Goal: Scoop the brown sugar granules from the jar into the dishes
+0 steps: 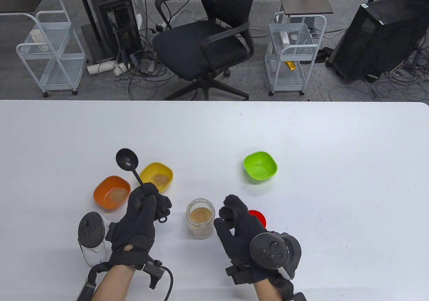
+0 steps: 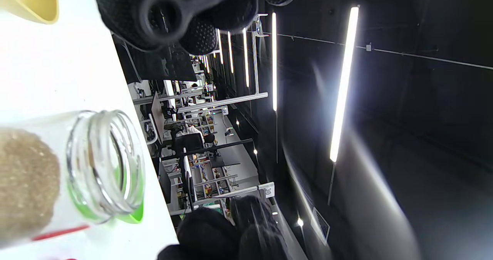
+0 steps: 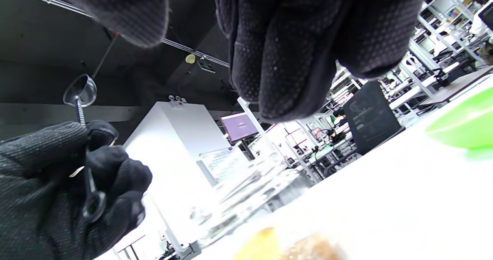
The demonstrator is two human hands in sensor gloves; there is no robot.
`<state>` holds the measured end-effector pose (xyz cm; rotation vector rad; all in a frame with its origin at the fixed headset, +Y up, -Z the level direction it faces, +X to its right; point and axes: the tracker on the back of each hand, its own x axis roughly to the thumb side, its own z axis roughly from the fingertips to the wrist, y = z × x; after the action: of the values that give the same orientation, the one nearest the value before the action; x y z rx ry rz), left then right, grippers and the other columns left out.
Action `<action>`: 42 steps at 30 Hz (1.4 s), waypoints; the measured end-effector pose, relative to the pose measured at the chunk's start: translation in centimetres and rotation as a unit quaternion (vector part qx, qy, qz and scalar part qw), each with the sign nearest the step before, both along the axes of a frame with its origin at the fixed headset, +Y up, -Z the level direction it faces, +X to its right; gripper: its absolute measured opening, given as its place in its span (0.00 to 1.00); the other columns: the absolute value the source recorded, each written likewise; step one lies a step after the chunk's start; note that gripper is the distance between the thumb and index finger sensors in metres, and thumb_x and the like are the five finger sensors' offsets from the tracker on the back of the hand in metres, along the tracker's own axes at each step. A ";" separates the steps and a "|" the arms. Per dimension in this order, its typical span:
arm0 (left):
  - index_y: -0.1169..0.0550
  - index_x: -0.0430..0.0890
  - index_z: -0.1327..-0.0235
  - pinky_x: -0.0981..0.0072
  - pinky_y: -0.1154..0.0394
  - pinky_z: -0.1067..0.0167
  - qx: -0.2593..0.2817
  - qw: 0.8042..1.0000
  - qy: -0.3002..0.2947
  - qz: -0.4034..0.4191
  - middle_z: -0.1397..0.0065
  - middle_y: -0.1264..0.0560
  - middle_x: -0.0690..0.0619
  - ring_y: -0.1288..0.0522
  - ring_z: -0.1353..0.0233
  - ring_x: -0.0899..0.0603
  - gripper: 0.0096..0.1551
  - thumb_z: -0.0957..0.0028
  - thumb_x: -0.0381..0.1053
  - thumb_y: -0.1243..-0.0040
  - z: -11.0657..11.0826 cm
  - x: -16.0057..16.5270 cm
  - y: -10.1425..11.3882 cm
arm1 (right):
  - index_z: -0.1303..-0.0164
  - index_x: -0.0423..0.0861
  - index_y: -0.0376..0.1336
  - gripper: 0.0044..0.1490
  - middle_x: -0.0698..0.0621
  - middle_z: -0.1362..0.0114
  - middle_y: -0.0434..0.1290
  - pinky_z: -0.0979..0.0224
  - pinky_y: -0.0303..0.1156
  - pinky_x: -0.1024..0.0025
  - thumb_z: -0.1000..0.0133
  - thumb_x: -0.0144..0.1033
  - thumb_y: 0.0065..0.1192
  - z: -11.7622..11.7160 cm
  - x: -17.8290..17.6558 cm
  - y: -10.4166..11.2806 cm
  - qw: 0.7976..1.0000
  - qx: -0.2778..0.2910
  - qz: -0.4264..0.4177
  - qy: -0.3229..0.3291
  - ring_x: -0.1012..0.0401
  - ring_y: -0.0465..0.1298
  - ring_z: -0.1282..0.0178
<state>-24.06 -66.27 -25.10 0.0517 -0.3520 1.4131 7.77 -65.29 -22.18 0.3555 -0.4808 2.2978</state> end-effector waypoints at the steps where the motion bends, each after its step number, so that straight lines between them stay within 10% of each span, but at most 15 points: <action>1: 0.43 0.60 0.18 0.38 0.22 0.31 0.005 1.000 0.006 -0.015 0.29 0.30 0.50 0.25 0.25 0.37 0.25 0.27 0.56 0.59 -0.1 -0.2 0.0 | 0.22 0.38 0.53 0.46 0.48 0.34 0.80 0.32 0.78 0.47 0.40 0.57 0.57 -0.1 0.2 -0.1 1.000 -0.002 0.002 -0.006 0.53 0.87 0.48; 26: 0.27 0.53 0.22 0.53 0.17 0.49 0.063 0.956 0.047 -0.284 0.39 0.21 0.51 0.17 0.51 0.45 0.25 0.31 0.55 0.40 -0.9 -3.3 2.6 | 0.21 0.46 0.57 0.41 0.47 0.26 0.75 0.26 0.71 0.40 0.40 0.55 0.58 -1.0 1.2 -0.9 0.997 -0.037 0.036 -0.057 0.46 0.80 0.35; 32: 0.27 0.51 0.22 0.52 0.17 0.49 0.047 0.955 0.060 -0.288 0.40 0.20 0.50 0.17 0.52 0.44 0.25 0.31 0.54 0.40 -1.0 -5.5 0.1 | 0.21 0.45 0.57 0.41 0.47 0.25 0.74 0.26 0.71 0.40 0.40 0.56 0.59 -1.1 0.6 -1.1 0.996 -0.044 0.056 -0.062 0.46 0.79 0.33; 42: 0.26 0.50 0.23 0.51 0.17 0.50 0.061 0.934 0.066 -0.345 0.41 0.20 0.49 0.17 0.52 0.44 0.25 0.32 0.54 0.40 -0.1 -4.5 0.0 | 0.15 0.34 0.44 0.60 0.34 0.14 0.58 0.23 0.61 0.30 0.42 0.62 0.60 -2.7 1.8 -0.9 0.981 -0.116 0.109 -0.108 0.31 0.65 0.23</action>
<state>-28.56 -66.31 -25.18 0.1133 -0.3041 0.6855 9.54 -66.16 -24.88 0.0446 -0.2843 2.5891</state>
